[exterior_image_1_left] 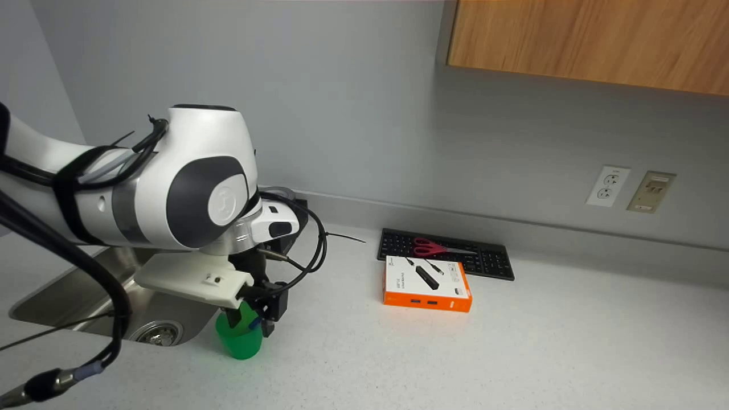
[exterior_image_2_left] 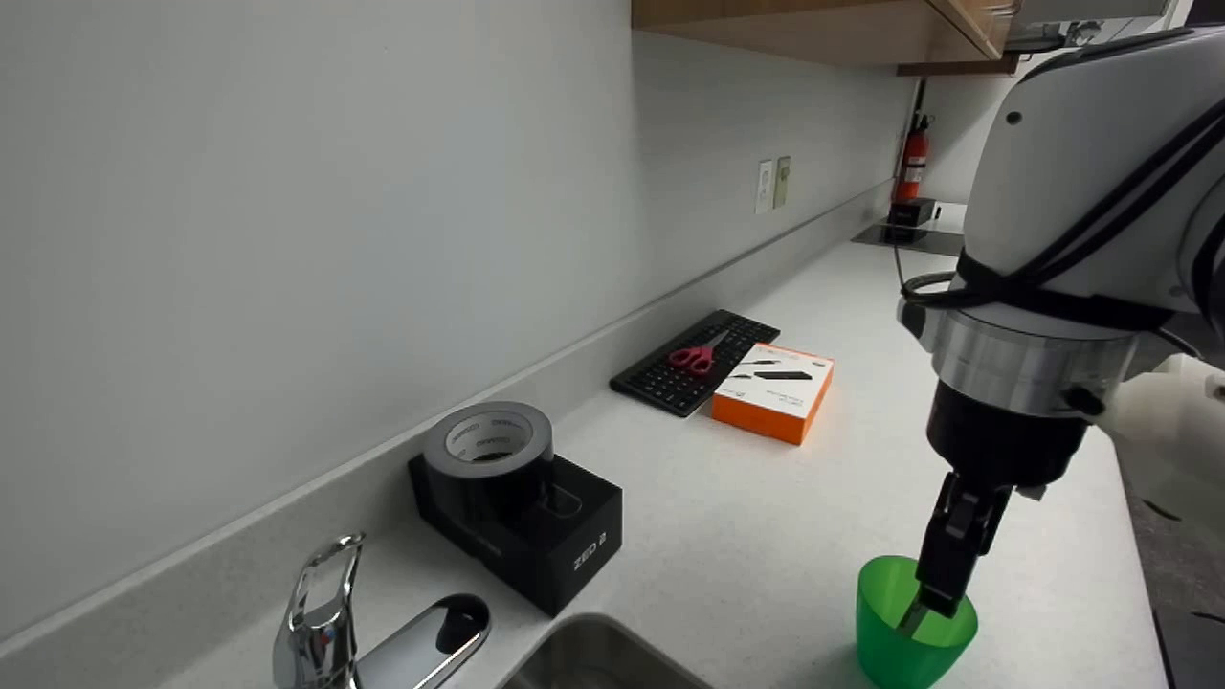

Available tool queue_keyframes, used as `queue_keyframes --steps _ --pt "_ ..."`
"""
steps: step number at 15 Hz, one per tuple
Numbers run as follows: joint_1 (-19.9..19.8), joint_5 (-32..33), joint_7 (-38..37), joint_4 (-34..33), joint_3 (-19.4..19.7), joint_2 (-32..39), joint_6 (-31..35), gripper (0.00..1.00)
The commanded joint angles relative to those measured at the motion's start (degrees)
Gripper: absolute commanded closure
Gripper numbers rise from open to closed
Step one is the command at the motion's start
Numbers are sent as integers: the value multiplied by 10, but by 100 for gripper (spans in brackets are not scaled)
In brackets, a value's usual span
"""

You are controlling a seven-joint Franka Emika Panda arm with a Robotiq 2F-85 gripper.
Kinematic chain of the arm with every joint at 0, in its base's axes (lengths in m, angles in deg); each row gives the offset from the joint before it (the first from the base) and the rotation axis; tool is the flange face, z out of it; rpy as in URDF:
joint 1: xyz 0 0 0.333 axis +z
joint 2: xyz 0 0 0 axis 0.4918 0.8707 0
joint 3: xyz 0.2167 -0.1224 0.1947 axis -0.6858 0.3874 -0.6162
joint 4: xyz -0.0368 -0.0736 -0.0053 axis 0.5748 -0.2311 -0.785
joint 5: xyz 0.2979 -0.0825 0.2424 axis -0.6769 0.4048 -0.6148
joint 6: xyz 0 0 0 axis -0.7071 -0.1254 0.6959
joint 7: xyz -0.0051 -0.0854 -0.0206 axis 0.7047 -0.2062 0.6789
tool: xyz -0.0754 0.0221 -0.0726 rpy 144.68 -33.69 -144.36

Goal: Remove the marker from the cup and put it on the counter

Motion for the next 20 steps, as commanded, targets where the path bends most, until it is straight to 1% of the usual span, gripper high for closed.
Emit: queue_keyframes --steps 1,2,4,5,6,7,8,9,12,15,20 --pt "7 -16 14 5 0 -6 17 65" --pt "7 -16 15 6 1 -8 17 74" --pt "7 -16 18 6 2 -13 18 88" --pt "7 -17 20 5 2 -16 17 95" --pt "7 -17 21 5 3 -20 17 98" --pt "7 -18 24 6 4 -22 17 96" --pt "7 -19 26 7 5 -24 17 98" --pt "7 -21 28 6 6 -25 16 95" --pt "8 -29 34 6 9 -42 7 95" --pt "9 -45 56 9 12 -86 -6 95" --pt "3 -49 59 8 16 -169 -26 95"
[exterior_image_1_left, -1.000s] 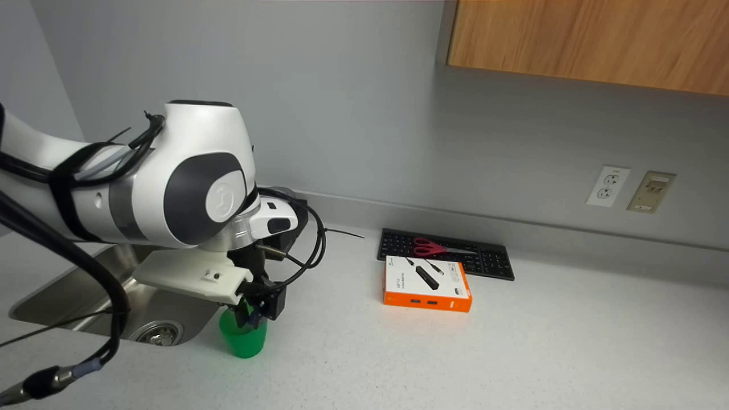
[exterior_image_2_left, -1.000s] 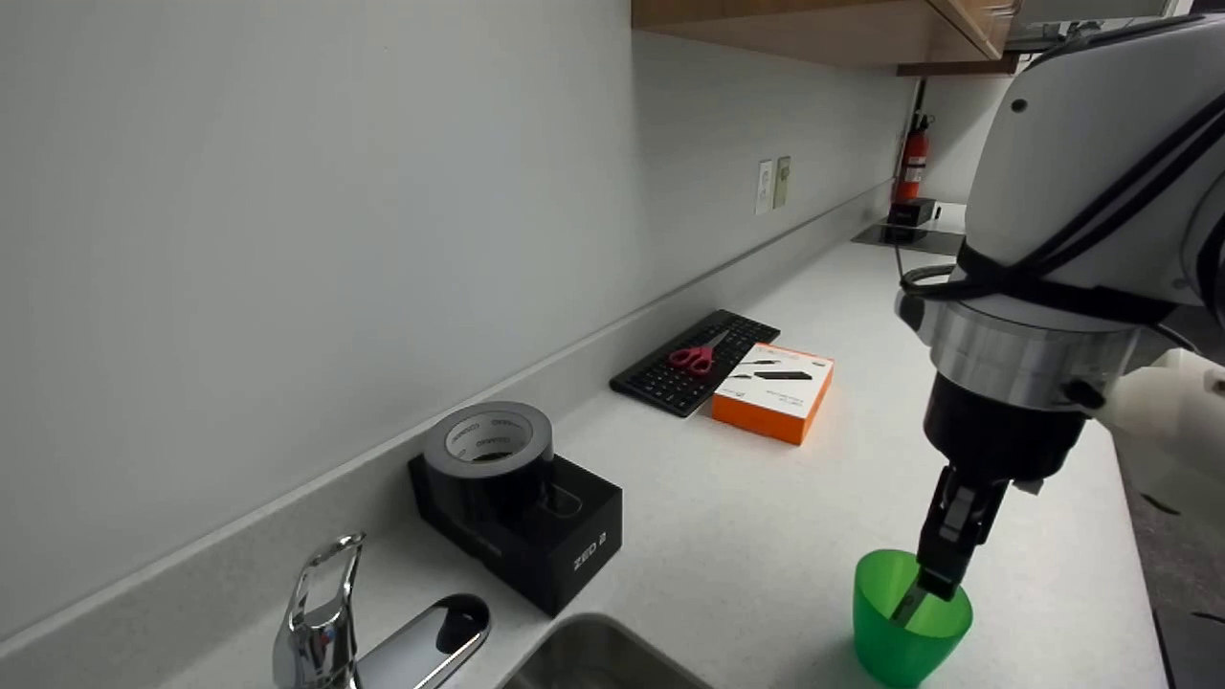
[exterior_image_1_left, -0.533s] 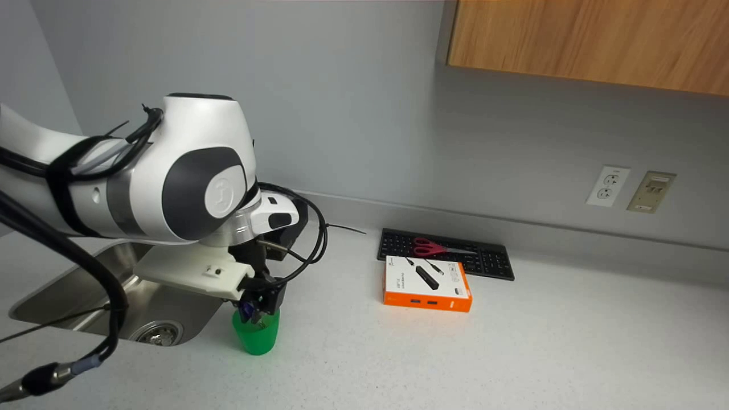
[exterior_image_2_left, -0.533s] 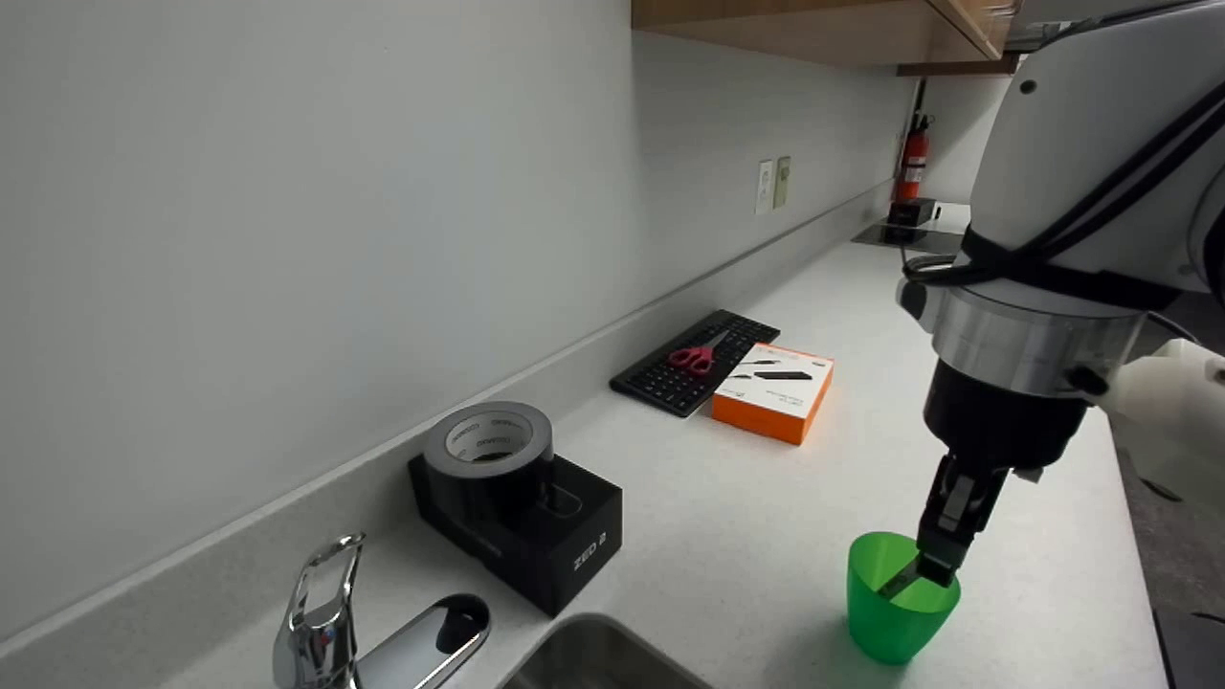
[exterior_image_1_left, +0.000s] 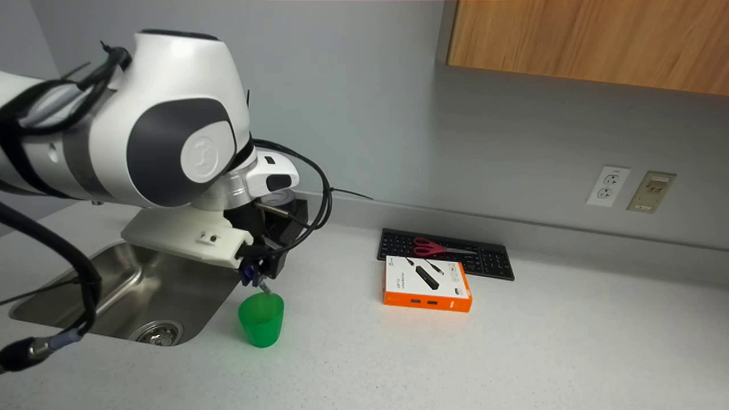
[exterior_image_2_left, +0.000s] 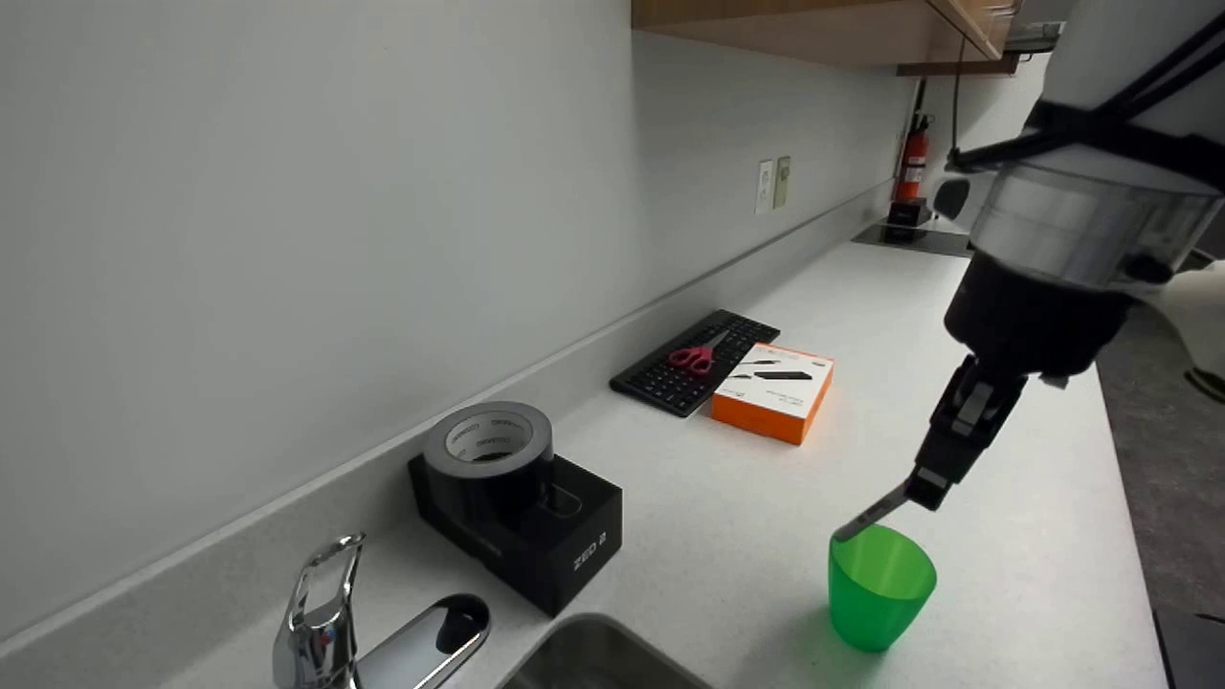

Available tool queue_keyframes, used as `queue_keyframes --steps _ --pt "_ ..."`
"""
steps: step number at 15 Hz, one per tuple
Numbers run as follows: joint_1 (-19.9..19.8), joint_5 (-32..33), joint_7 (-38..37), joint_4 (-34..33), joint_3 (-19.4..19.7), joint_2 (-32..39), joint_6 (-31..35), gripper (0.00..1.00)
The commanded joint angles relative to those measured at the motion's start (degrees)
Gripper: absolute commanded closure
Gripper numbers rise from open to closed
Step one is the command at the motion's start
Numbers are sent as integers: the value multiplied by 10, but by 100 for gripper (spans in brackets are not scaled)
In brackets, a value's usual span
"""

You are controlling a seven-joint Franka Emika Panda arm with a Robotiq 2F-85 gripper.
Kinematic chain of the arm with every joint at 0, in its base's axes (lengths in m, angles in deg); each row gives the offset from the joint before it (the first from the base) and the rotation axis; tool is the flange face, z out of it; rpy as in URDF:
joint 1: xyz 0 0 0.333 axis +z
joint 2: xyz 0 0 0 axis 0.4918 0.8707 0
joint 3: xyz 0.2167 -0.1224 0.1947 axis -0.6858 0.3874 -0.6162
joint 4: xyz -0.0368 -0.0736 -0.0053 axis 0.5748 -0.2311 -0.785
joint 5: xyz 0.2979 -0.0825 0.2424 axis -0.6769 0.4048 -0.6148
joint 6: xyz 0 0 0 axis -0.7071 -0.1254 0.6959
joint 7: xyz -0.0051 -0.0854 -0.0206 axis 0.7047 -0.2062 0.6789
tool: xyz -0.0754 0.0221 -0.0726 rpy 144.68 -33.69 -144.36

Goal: Remove the marker from the cup and put it on the counter

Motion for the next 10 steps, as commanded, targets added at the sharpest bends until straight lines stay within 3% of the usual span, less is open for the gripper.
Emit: queue_keyframes --steps 1,4,7,10 --pt "-3 -9 13 11 7 -79 -22 95" --pt "-29 11 -14 7 3 -89 3 95" --pt "-72 29 -44 -14 7 -27 39 95" --pt "-134 75 -122 -32 -8 71 112 95"
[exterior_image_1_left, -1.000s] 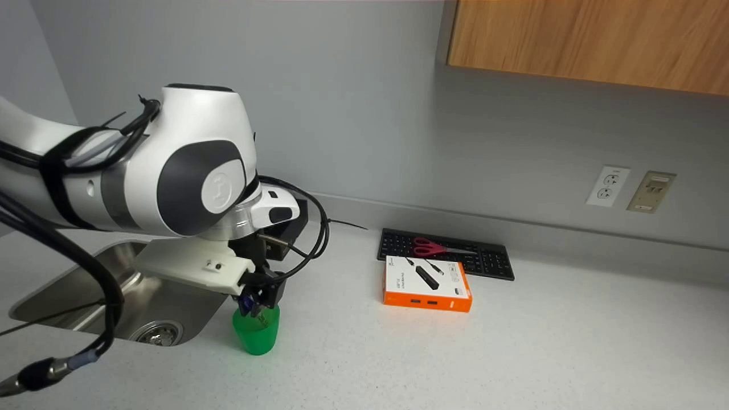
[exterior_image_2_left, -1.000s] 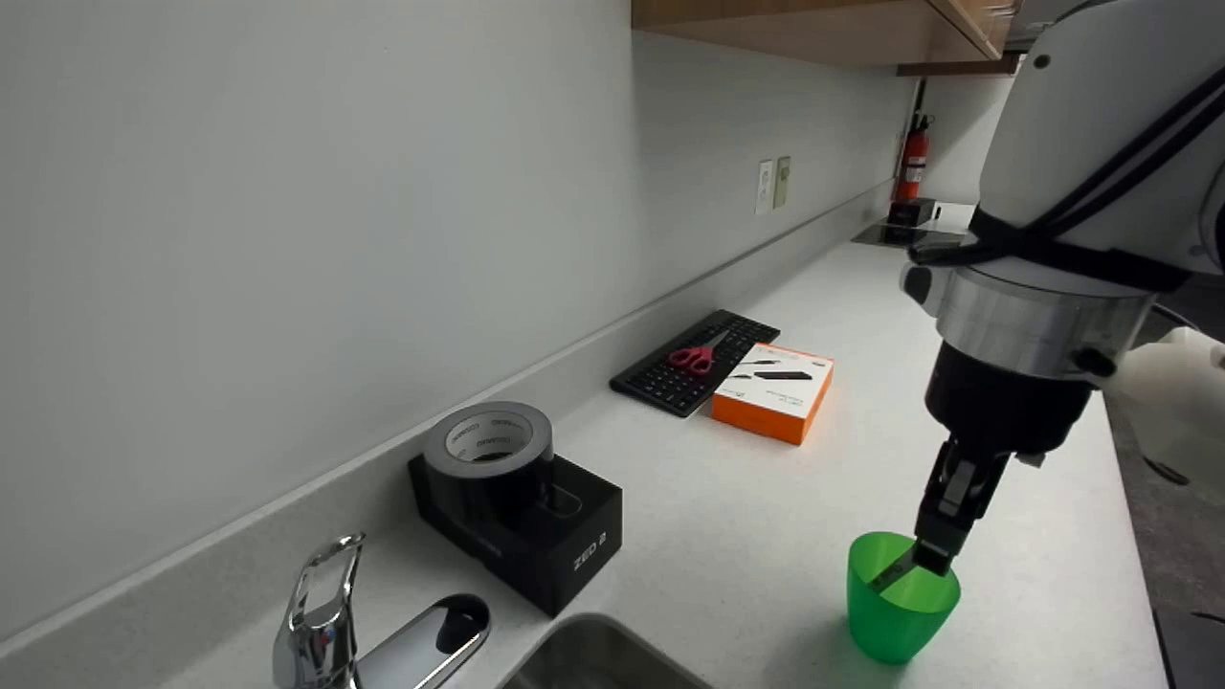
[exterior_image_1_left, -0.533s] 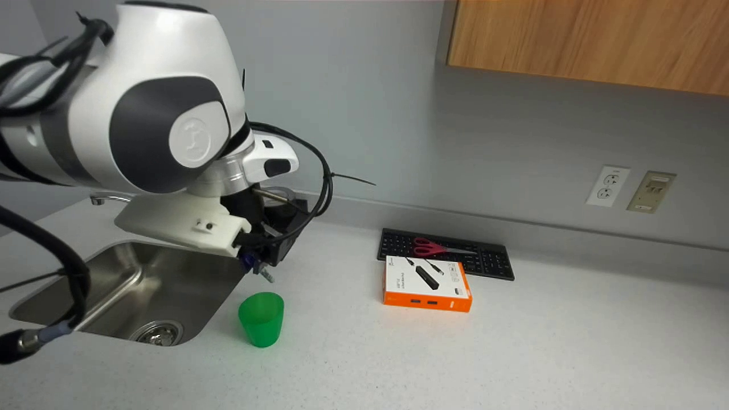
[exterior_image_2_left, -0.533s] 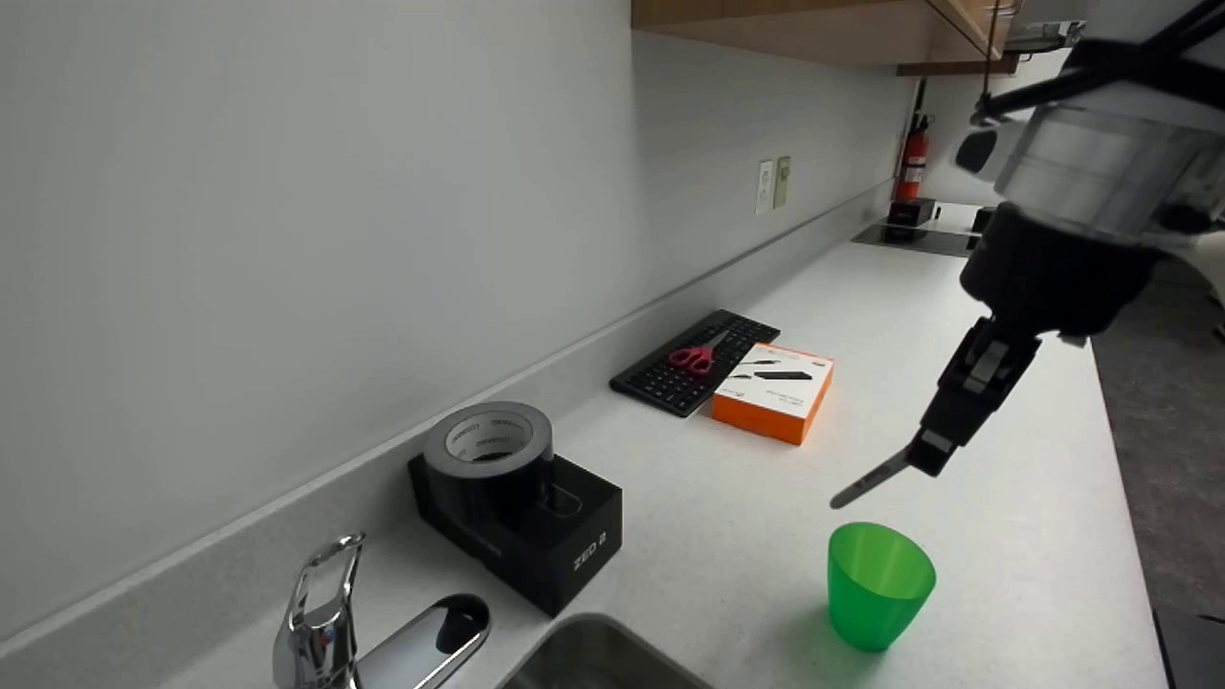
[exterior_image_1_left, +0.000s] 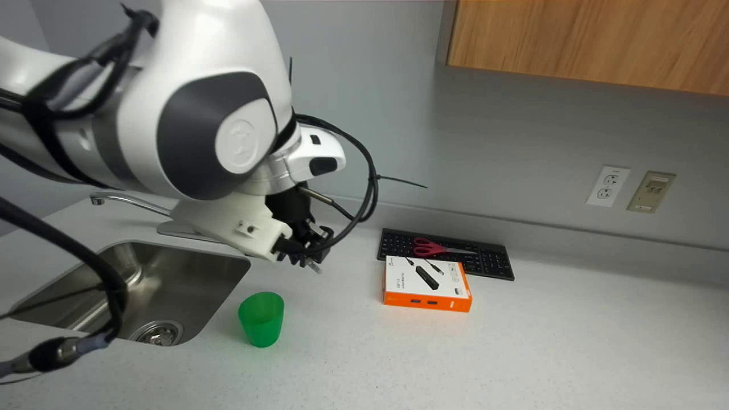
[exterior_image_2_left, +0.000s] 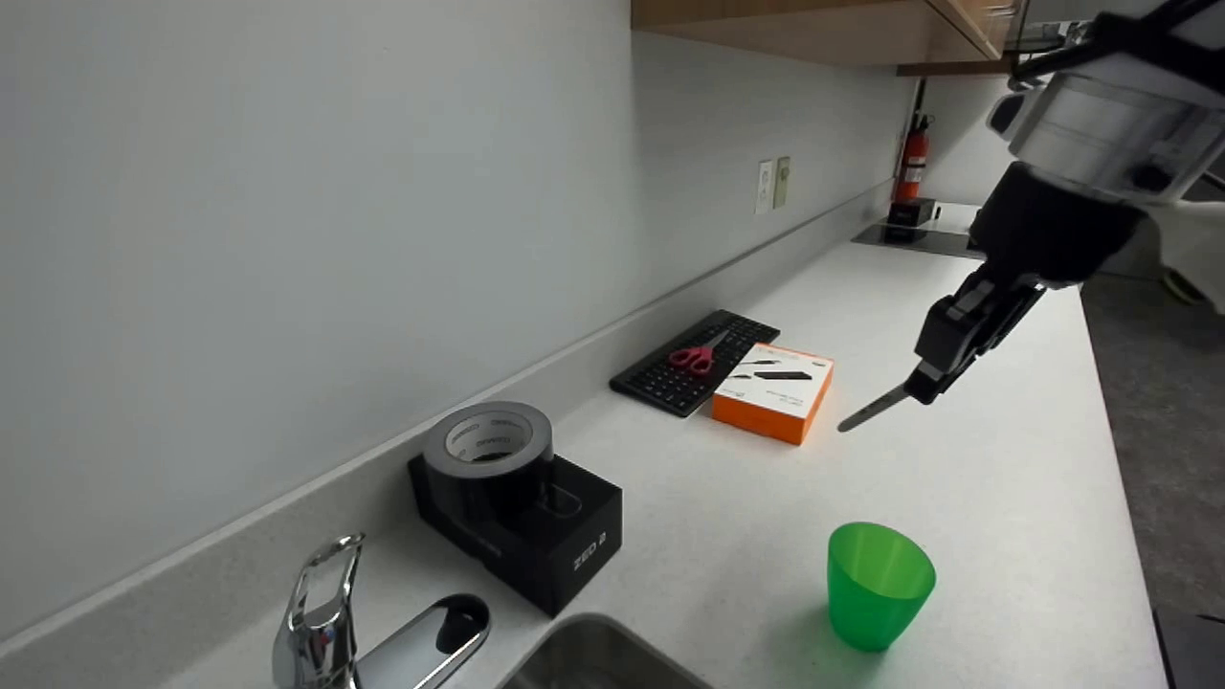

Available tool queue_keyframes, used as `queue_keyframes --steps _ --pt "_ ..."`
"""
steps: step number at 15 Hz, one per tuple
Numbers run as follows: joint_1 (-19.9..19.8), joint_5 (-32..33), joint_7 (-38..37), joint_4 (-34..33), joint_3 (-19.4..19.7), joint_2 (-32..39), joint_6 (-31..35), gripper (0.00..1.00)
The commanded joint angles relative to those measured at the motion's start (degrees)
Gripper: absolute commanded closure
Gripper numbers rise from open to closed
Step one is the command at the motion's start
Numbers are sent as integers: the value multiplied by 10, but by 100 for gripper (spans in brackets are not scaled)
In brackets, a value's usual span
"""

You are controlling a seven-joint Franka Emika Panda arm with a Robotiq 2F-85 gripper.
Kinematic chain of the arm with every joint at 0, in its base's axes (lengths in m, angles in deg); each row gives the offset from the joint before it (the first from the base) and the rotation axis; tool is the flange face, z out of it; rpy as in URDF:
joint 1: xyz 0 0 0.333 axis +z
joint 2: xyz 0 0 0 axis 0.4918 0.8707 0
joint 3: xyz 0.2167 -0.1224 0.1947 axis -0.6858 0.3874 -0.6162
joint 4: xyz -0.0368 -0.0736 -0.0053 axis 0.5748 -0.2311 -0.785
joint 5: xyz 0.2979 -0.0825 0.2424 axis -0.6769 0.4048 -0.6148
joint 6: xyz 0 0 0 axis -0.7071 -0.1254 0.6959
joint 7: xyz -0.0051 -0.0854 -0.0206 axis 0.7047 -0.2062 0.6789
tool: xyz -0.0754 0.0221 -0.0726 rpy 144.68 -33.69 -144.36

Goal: Remove the marker from the cup and put it on the counter

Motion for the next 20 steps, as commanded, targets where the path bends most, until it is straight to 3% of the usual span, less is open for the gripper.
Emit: queue_keyframes --steps 1,4,5,7,10,11,12,13,20 --pt "-70 71 -111 -35 -22 133 92 95" --pt "-125 167 -232 -60 -53 231 146 95" --pt "-122 199 -272 -71 -50 256 144 95" --pt "-68 246 -323 -91 -4 297 132 95" --pt "-12 240 -337 -119 36 338 116 95" --pt "2 224 -325 -129 44 349 111 91" --pt "12 200 -303 -136 48 356 103 56" --pt "21 181 -287 -140 51 360 96 55" --pt "42 75 -191 -150 59 328 43 4"
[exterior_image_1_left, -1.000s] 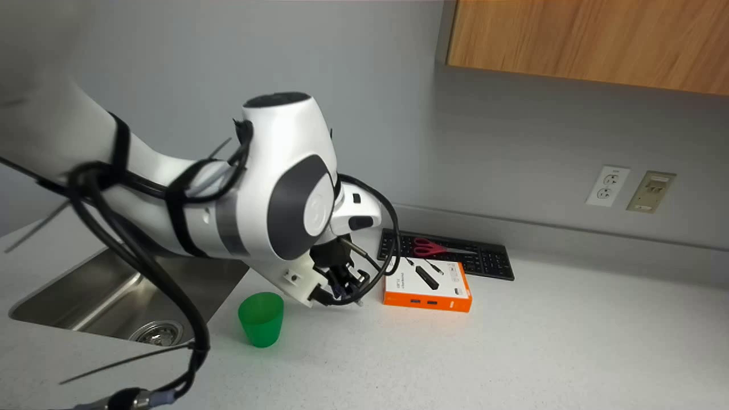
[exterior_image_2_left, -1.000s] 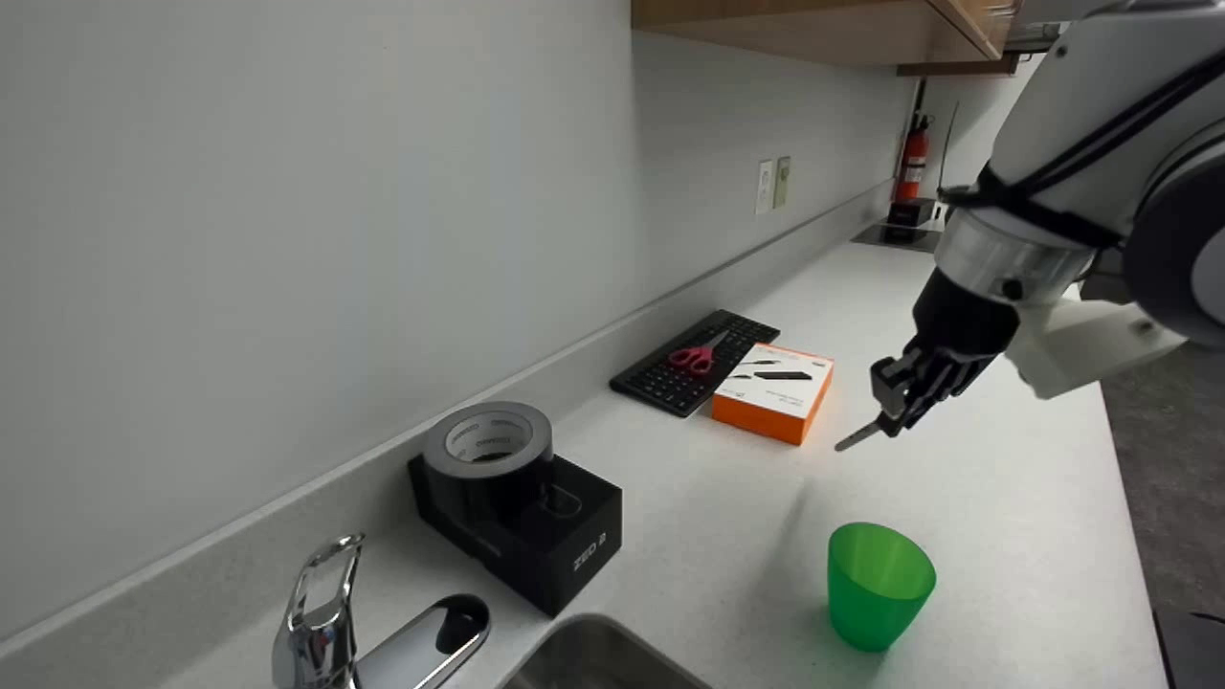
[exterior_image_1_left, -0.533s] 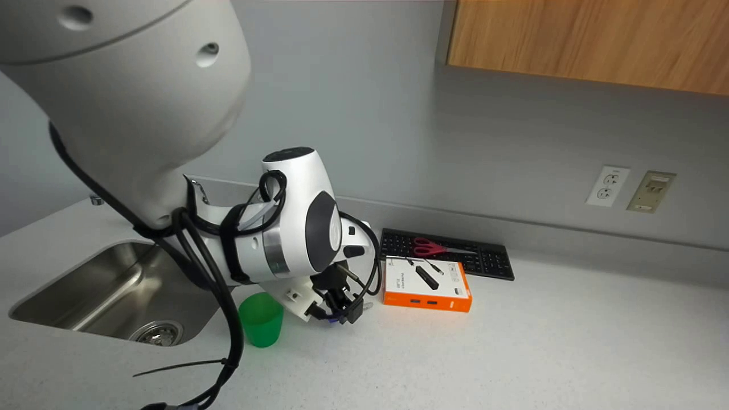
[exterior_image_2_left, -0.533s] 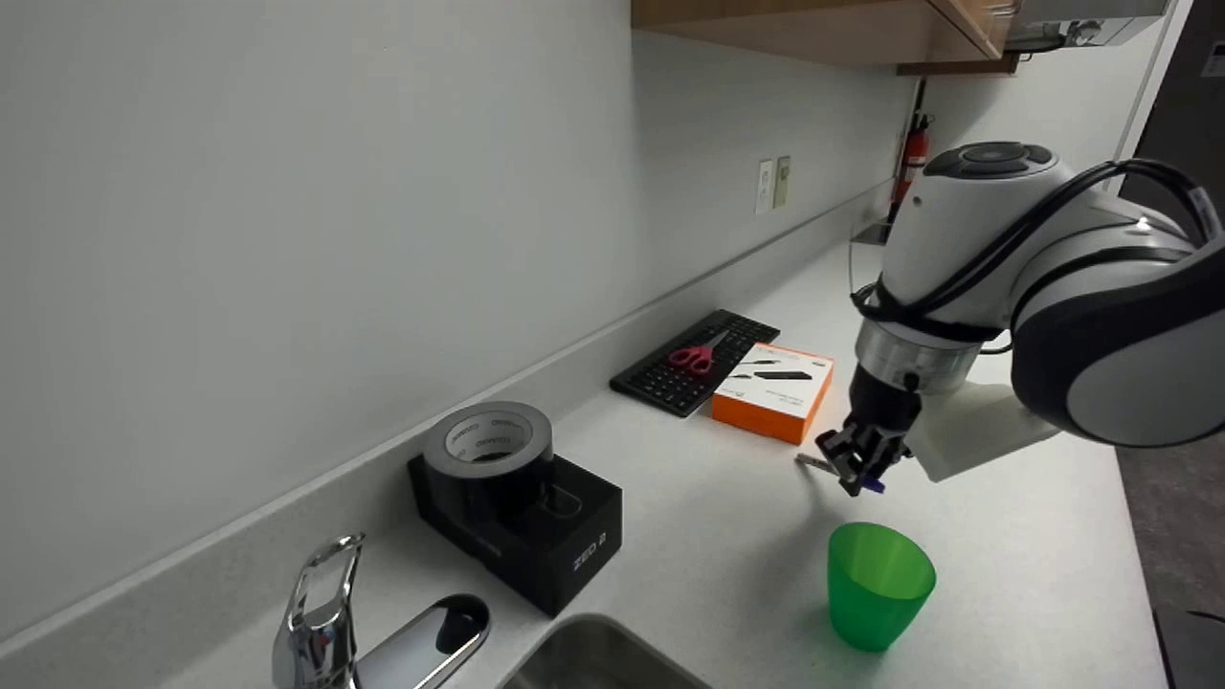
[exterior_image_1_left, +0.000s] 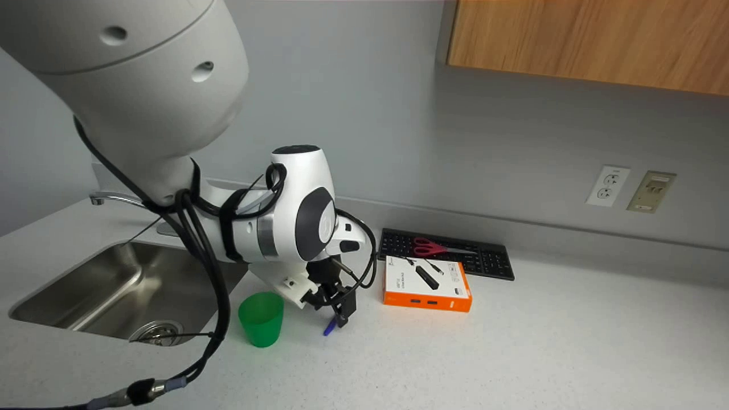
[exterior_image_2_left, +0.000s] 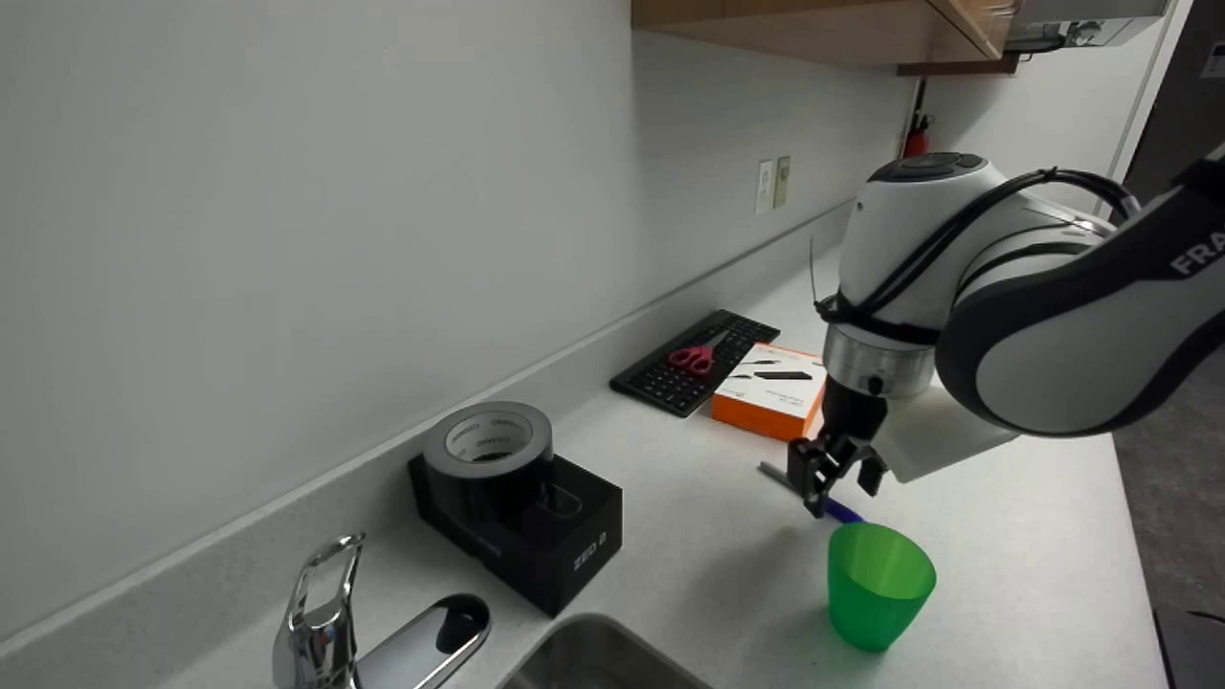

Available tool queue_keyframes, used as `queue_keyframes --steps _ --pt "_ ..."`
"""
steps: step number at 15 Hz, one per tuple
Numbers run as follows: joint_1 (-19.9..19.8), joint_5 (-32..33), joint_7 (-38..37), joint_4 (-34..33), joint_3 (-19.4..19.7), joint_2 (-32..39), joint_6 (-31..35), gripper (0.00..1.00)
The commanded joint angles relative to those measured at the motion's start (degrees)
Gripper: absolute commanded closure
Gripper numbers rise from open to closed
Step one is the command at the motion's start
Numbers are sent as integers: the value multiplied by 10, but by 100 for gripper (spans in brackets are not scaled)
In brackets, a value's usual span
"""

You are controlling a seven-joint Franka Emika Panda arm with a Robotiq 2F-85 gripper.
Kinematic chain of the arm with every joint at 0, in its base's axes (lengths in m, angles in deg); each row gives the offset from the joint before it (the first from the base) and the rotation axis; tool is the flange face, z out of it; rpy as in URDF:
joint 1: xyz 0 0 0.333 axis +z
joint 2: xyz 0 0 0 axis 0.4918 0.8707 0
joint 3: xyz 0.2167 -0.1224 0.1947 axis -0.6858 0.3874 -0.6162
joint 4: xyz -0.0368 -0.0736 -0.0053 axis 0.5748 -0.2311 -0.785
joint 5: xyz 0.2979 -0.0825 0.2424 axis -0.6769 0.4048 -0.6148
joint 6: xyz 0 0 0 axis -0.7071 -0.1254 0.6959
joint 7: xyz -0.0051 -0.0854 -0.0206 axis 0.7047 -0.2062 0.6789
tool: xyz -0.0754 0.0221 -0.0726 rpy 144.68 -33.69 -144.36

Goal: Remove the marker from the cup and put it on the counter

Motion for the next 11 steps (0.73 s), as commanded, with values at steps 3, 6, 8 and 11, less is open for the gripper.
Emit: queue_keyframes --steps 3,6,8,11 --pt "16 -49 72 -3 16 -59 -60 0" --pt "15 -43 91 4 12 -95 -90 0" --pt "12 -28 72 -7 13 -70 -71 0" --pt "10 -28 77 -3 11 -83 -77 0"
